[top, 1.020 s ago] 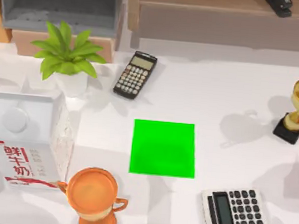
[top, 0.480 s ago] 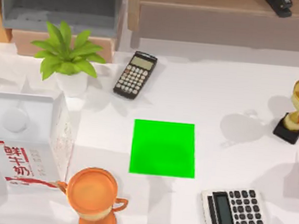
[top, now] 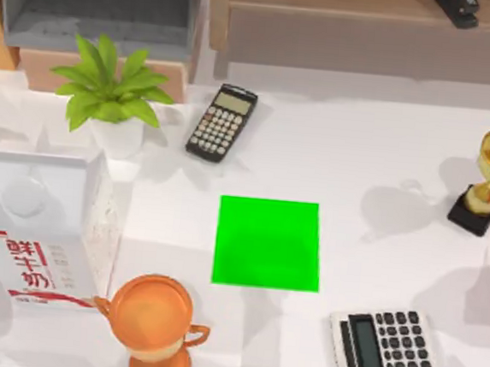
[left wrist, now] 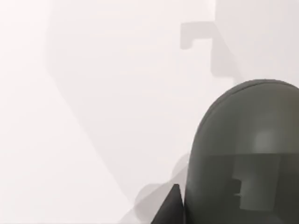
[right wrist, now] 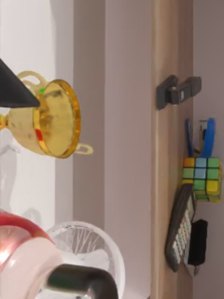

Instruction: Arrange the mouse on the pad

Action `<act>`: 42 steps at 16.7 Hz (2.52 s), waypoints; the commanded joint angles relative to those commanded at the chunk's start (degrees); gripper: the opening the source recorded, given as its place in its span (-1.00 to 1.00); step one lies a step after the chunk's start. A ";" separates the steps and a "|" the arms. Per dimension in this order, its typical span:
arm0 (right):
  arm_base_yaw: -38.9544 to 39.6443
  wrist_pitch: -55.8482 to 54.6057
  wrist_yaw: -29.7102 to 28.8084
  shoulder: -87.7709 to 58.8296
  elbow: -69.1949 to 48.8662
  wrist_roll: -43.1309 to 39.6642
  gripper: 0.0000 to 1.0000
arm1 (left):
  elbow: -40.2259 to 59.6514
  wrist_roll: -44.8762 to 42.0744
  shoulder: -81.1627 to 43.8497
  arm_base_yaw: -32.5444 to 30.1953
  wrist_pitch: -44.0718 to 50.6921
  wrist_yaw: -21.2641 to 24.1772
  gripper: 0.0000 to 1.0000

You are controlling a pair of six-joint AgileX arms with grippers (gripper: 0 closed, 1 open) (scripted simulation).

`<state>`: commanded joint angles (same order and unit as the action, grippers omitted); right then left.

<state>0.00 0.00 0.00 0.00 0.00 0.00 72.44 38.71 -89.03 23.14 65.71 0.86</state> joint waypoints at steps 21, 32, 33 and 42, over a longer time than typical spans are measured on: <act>0.00 0.00 0.00 0.00 0.00 0.00 1.00 | 40.90 148.44 -31.22 -52.81 10.90 3.13 -1.00; 0.00 0.00 0.00 0.00 0.00 0.00 1.00 | 42.65 181.71 -42.78 -65.34 8.12 0.56 -1.00; 0.00 0.00 0.00 0.00 0.00 0.00 1.00 | 42.65 181.71 -42.78 -65.34 8.12 0.56 -1.00; 0.00 0.00 0.00 0.00 0.00 0.00 1.00 | 41.66 182.37 -43.11 -64.20 7.19 1.78 -1.00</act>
<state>0.00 0.00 0.00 0.00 0.00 0.00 114.10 221.08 -132.14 -41.06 72.91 2.64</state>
